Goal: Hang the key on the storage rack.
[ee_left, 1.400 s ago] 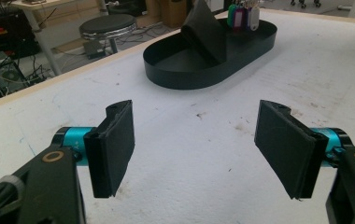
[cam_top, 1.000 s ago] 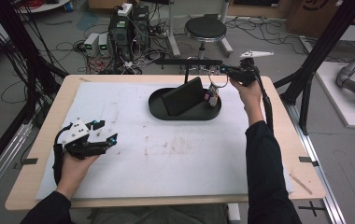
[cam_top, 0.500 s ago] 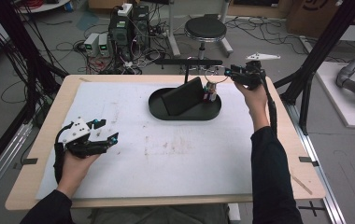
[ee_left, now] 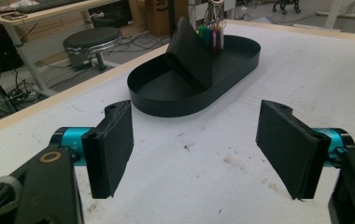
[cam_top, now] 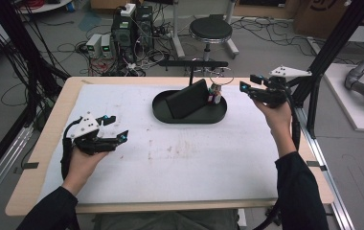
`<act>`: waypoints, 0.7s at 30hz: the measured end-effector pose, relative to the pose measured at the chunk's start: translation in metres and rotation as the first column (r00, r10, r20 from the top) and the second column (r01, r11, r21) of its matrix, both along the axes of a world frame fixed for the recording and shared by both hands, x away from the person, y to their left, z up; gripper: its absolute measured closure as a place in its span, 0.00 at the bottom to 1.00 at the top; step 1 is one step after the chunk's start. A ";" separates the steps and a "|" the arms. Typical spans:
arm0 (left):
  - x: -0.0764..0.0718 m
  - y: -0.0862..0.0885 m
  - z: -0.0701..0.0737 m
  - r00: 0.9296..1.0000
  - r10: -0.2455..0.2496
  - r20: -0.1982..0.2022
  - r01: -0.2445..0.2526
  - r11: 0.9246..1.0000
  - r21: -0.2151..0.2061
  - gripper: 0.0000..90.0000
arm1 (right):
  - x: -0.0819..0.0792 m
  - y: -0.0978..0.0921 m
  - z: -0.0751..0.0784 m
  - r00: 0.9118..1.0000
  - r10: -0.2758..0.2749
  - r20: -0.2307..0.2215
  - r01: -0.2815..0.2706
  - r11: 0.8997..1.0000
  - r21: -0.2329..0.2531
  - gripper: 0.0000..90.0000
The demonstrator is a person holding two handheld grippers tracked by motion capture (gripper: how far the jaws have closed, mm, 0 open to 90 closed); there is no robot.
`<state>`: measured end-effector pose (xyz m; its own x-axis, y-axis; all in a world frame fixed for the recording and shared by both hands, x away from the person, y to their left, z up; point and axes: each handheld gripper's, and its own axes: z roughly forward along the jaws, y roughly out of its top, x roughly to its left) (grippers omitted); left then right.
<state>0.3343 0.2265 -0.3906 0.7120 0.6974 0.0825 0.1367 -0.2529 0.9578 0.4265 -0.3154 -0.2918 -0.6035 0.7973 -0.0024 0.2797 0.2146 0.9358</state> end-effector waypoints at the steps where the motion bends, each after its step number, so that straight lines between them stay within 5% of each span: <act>1: 0.001 0.000 0.000 1.000 -0.003 -0.006 0.003 1.000 0.001 0.31 | -0.004 -0.001 0.000 1.000 0.003 -0.019 -0.003 1.000 0.003 0.42; 3: 0.002 0.000 0.001 1.000 -0.003 -0.013 0.003 1.000 -0.003 0.31 | -0.019 -0.005 -0.003 1.000 0.006 0.017 -0.006 1.000 0.020 0.43; 10: 0.002 -0.001 0.002 1.000 -0.001 -0.019 0.001 1.000 -0.003 0.30 | -0.060 -0.012 -0.026 0.999 -0.003 0.040 0.002 0.999 0.041 0.38; 21: -0.001 0.003 -0.005 0.999 0.012 -0.041 -0.013 1.000 -0.024 0.28 | -0.095 -0.016 -0.083 0.996 -0.085 0.005 0.085 0.994 0.069 0.35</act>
